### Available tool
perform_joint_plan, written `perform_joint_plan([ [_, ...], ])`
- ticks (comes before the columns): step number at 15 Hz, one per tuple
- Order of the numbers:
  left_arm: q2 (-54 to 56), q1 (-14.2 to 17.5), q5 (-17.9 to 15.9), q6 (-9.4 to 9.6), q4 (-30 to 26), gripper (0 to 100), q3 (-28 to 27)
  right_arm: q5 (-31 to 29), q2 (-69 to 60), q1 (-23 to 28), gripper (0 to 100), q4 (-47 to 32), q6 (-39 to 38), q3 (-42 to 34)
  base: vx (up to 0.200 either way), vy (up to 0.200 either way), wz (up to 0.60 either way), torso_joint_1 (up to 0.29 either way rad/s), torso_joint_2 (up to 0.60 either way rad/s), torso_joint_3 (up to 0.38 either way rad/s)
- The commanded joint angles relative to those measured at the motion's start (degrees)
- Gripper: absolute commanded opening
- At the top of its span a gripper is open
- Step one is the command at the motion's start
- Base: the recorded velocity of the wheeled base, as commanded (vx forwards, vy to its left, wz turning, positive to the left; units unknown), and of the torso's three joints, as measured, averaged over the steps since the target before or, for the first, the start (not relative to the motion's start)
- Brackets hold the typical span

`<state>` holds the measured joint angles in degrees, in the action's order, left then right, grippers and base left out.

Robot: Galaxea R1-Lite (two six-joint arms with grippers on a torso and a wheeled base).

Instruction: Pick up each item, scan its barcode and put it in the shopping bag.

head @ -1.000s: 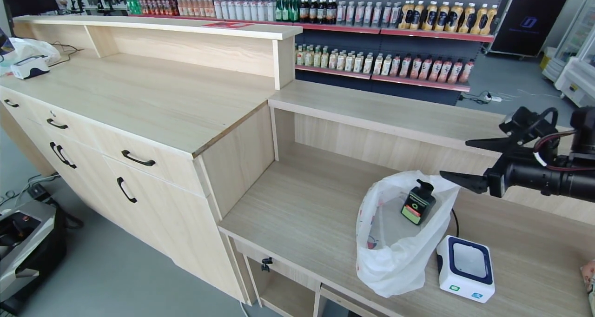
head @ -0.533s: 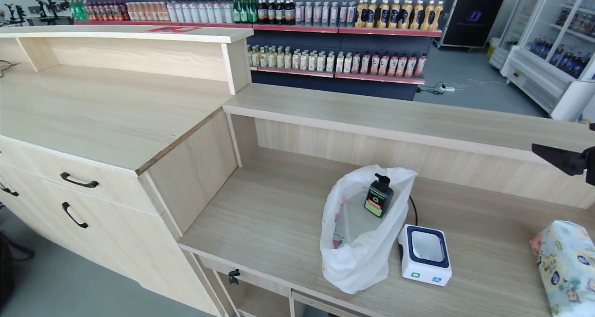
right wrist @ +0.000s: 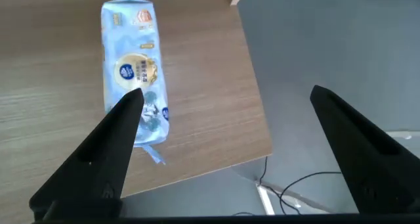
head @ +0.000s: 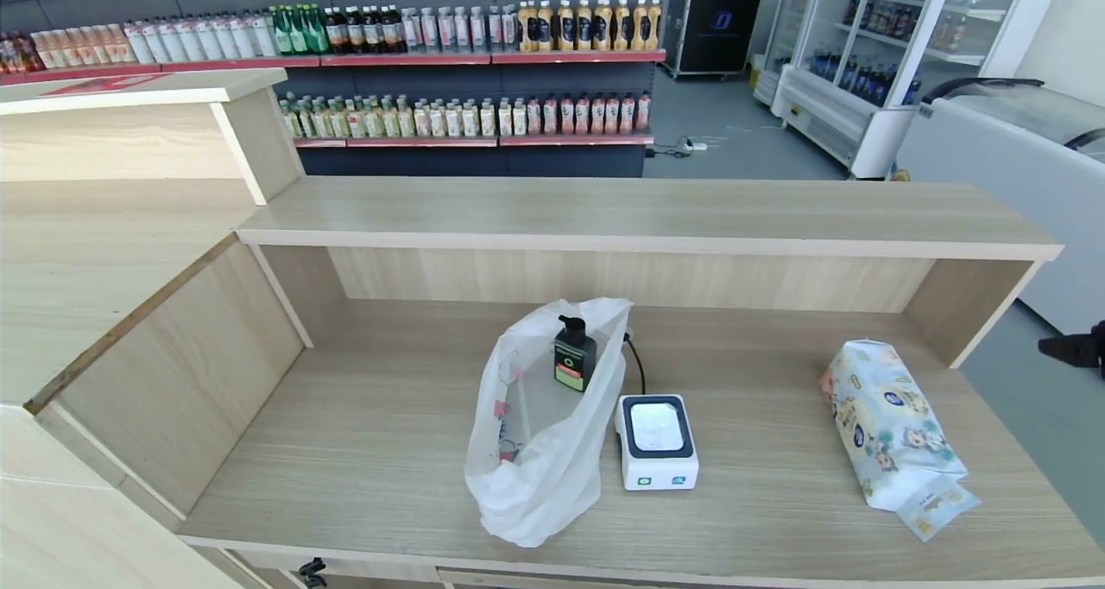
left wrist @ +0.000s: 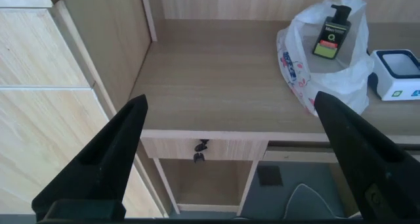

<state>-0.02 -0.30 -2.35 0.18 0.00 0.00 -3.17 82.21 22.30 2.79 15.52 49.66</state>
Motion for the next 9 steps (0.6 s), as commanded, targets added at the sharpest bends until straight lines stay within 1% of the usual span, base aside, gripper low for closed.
perform_joint_plan([
  [1, -0.06, -0.05, -0.02, -0.01, 0.00, 100, 0.00, 0.80, 11.39, 5.74, 100, 1.16, 0.30, 0.70, 0.000, 0.000, 0.00, 0.000, 0.00, 0.000],
  [2, -0.06, -0.05, -0.02, -0.01, 0.00, 100, 0.00, 0.80, 12.80, 6.44, 100, 1.78, 0.39, 1.22, 0.000, 0.000, 0.00, 0.000, 0.00, 0.000],
  [3, -0.06, -0.05, -0.02, -0.01, 0.00, 100, 0.00, 0.80, 17.37, 7.76, 100, 3.62, 0.30, 2.63, 0.000, 0.000, 0.00, 0.000, 0.00, 0.000],
  [5, -0.06, -0.05, 0.07, -0.01, 0.00, 100, 0.00, 1.06, 20.00, 8.03, 100, 3.71, -0.23, 3.51, 0.000, 0.000, 0.00, 0.000, 0.00, 0.000],
  [8, -0.06, -0.05, -0.02, -0.01, 0.00, 100, 0.00, 6.60, 25.72, 8.11, 100, 6.96, -0.31, 3.95, 0.000, 0.000, 0.00, 0.000, 0.00, 0.000],
  [9, -0.06, -0.05, -0.02, -0.01, 0.00, 100, 0.00, 6.86, 26.42, 8.11, 100, 7.67, -0.23, 4.04, 0.000, 0.000, 0.00, 0.000, 0.00, 0.000],
])
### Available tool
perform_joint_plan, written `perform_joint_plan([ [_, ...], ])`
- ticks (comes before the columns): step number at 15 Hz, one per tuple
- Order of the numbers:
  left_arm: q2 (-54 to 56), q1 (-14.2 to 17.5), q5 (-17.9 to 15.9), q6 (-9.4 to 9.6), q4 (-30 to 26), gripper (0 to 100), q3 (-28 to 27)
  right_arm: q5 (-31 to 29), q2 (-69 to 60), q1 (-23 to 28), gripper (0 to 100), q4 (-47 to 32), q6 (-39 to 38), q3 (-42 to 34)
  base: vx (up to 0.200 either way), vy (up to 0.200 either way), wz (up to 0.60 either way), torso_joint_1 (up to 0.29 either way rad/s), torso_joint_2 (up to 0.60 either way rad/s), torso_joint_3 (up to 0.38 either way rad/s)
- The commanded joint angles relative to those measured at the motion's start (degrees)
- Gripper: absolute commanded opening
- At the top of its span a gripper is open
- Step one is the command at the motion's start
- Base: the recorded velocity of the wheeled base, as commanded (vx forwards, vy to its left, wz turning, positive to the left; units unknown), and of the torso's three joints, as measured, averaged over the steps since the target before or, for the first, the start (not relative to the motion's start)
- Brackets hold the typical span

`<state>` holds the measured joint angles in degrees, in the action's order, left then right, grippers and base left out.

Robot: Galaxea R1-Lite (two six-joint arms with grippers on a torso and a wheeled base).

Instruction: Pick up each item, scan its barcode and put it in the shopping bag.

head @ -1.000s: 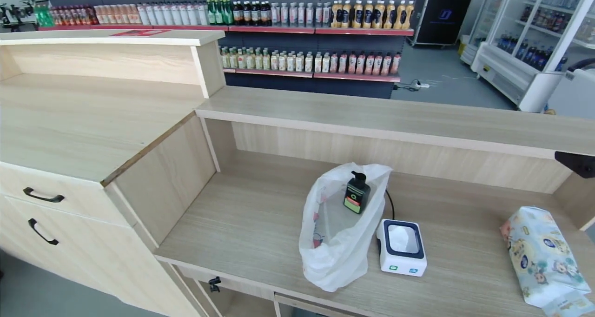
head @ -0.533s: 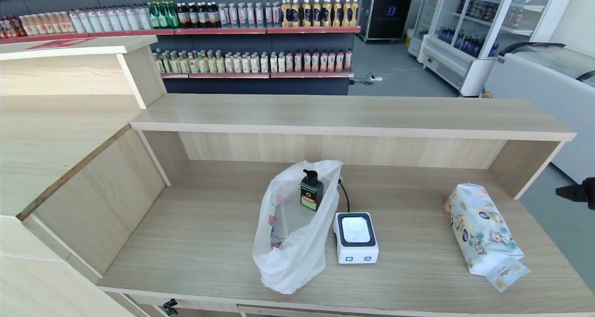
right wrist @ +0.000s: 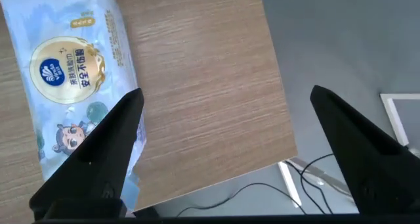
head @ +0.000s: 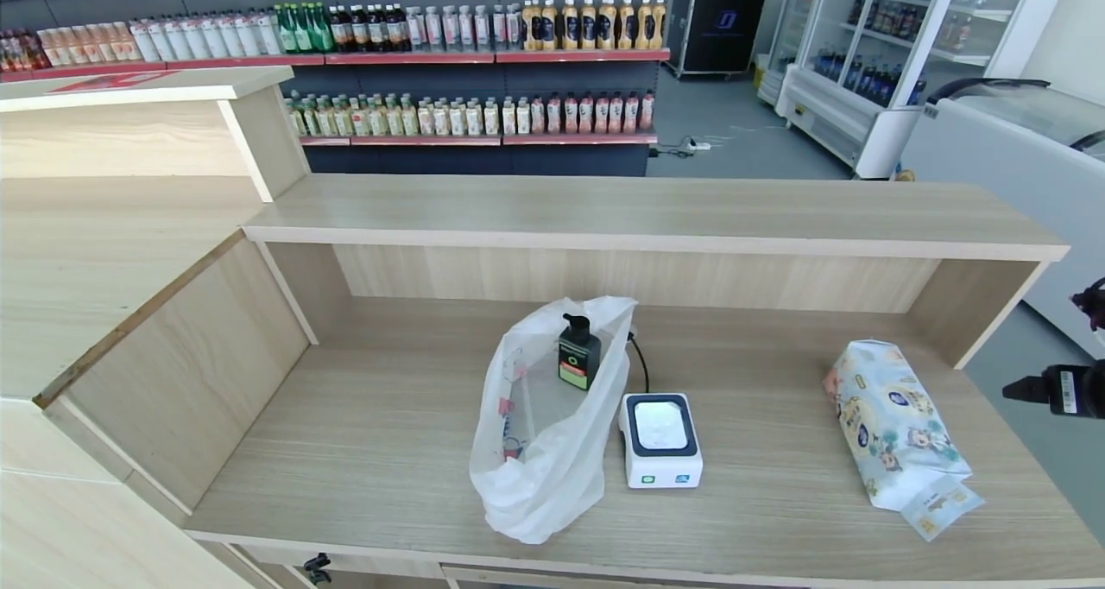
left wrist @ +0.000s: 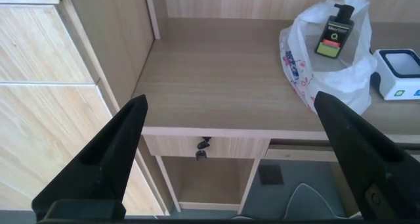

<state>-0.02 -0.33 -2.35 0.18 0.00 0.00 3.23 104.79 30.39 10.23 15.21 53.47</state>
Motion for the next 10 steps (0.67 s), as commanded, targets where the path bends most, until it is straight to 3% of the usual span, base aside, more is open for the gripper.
perform_joint_plan([
  [1, -0.06, -0.02, -0.02, -0.01, 0.00, 100, 0.00, 0.64, 5.69, -0.16, 100, 1.90, 0.17, 0.67, 0.000, 0.000, 0.00, 0.000, 0.00, 0.000],
  [4, -0.06, -0.02, 0.07, -0.01, 0.00, 100, 0.00, 10.57, 9.20, -0.60, 100, 4.89, 0.52, 2.25, 0.000, 0.000, 0.00, 0.000, 0.00, 0.000],
  [10, -0.06, -0.02, -0.02, -0.01, 0.00, 100, 0.00, 21.12, 12.19, -2.09, 100, 7.09, 4.39, 2.25, 0.000, 0.000, 0.00, 0.000, 0.00, 0.000],
])
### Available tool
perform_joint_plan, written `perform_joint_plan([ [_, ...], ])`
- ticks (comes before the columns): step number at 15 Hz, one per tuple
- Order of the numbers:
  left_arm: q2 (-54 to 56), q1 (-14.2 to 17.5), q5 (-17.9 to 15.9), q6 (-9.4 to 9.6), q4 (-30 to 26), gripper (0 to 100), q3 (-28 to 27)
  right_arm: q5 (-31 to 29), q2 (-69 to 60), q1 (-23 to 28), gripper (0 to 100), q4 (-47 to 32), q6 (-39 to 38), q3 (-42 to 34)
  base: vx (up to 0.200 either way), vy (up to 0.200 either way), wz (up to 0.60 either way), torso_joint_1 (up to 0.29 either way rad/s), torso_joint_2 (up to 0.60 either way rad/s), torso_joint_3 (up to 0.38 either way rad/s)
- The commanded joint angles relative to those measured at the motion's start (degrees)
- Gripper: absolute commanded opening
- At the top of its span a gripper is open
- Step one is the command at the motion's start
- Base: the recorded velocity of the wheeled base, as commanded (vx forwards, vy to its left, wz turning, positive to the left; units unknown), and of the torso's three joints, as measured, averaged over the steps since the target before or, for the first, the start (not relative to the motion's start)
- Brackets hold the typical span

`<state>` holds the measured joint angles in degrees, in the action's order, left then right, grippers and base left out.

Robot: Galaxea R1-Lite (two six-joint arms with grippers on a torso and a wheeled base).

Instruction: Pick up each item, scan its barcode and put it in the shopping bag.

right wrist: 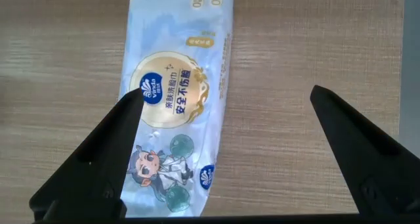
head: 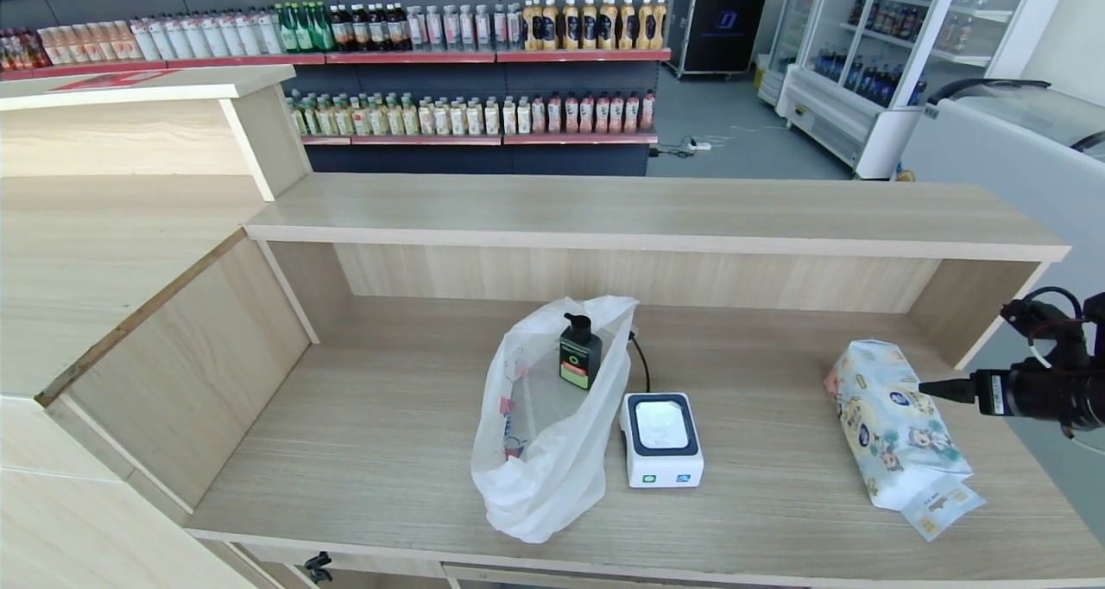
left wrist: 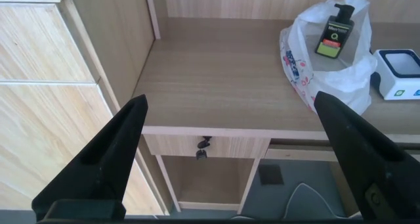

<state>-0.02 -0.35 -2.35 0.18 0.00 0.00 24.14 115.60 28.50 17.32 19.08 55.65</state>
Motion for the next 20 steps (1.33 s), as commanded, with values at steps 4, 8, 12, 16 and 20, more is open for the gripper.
perform_joint_plan([
  [4, -0.06, 0.00, -0.02, -0.01, 0.00, 100, 0.00, 0.47, 3.84, -1.34, 100, -0.18, 3.69, -0.63, 0.000, 0.000, 0.00, 0.000, 0.00, 0.000],
  [8, -0.06, 0.00, 0.07, -0.01, 0.00, 100, 0.00, 1.70, 6.56, -2.31, 100, -0.18, 3.77, -0.37, 0.000, 0.000, 0.00, 0.000, 0.00, 0.000],
  [12, -0.06, 0.00, -0.02, -0.01, 0.00, 100, 0.00, 1.79, 9.11, -3.54, 100, 1.40, 3.77, 0.16, 0.000, 0.000, 0.00, 0.000, 0.00, 0.000],
  [16, -0.06, 0.00, -0.02, -0.01, 0.00, 100, 0.00, 1.70, 10.52, -3.36, 100, 1.93, 7.38, -0.28, 0.000, 0.000, 0.00, 0.000, 0.00, 0.000],
  [20, -0.06, 0.00, 0.07, -0.01, 0.00, 100, 0.00, 1.70, 10.78, -1.52, 100, 1.84, 7.46, -0.63, 0.000, 0.000, 0.00, 0.000, 0.00, 0.000],
])
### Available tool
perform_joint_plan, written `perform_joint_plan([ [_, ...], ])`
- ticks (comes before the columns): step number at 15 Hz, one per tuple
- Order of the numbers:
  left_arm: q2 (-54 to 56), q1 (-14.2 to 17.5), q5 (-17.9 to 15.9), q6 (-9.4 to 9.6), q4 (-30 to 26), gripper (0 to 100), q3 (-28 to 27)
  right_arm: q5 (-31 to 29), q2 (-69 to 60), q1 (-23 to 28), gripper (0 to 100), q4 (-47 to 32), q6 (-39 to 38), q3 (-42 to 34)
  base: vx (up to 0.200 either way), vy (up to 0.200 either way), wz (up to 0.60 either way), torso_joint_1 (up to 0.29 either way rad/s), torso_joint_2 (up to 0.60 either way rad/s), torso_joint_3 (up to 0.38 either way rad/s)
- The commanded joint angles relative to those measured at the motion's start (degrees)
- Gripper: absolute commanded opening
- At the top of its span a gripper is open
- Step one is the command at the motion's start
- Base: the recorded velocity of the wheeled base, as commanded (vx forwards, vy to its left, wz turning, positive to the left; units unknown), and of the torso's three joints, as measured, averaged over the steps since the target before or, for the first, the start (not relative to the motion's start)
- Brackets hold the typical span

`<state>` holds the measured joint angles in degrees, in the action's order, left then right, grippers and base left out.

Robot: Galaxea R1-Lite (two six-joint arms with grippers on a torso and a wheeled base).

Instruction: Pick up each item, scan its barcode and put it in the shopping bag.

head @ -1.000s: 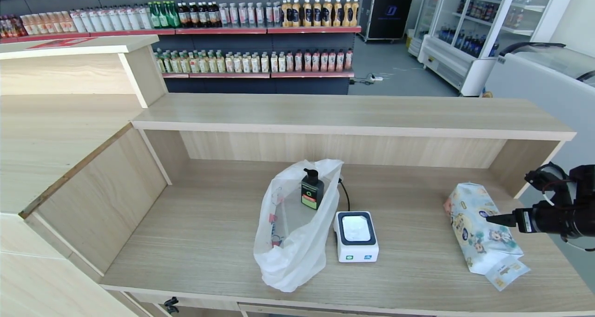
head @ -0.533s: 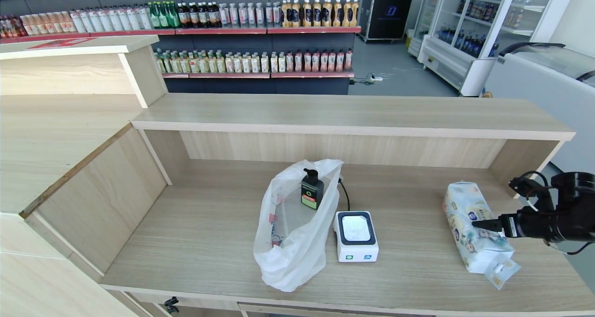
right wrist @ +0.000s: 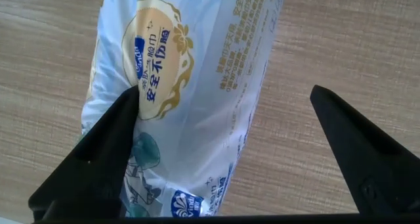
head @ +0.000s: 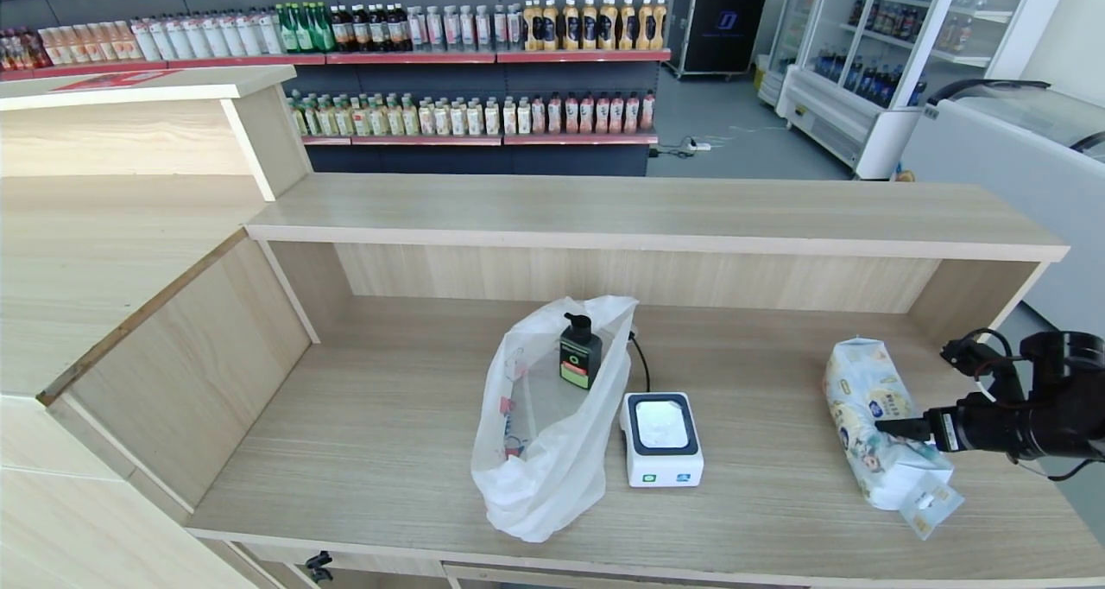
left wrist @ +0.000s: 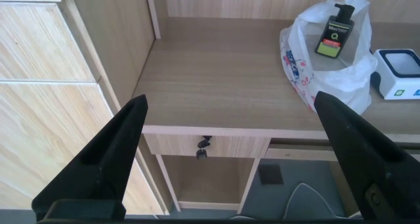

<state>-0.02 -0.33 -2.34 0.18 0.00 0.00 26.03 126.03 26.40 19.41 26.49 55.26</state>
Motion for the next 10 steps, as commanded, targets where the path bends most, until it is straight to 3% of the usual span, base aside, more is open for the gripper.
perform_joint_plan([
  [1, -0.06, -0.02, 0.06, -0.01, 0.00, 100, 0.00, -0.19, 0.45, 1.10, 100, -0.25, 0.05, -0.42, 0.000, 0.000, 0.00, 0.000, 0.00, 0.000],
  [2, -0.06, -0.02, 0.06, -0.01, 0.00, 100, 0.00, -0.10, 0.71, 1.81, 0, -0.25, 0.14, -0.42, 0.000, 0.000, 0.00, 0.000, 0.00, 0.000],
  [7, -0.06, -0.02, -0.03, -0.01, 0.00, 100, 0.00, 0.08, 0.71, 1.90, 0, -0.07, 1.11, -0.33, 0.000, 0.000, 0.00, 0.000, 0.00, 0.000],
  [10, -0.06, -0.02, -0.03, -0.01, 0.00, 100, 0.00, 9.48, -1.92, 1.98, 0, 0.81, 1.11, -0.50, 0.000, 0.000, 0.00, 0.000, 0.00, 0.000],
])
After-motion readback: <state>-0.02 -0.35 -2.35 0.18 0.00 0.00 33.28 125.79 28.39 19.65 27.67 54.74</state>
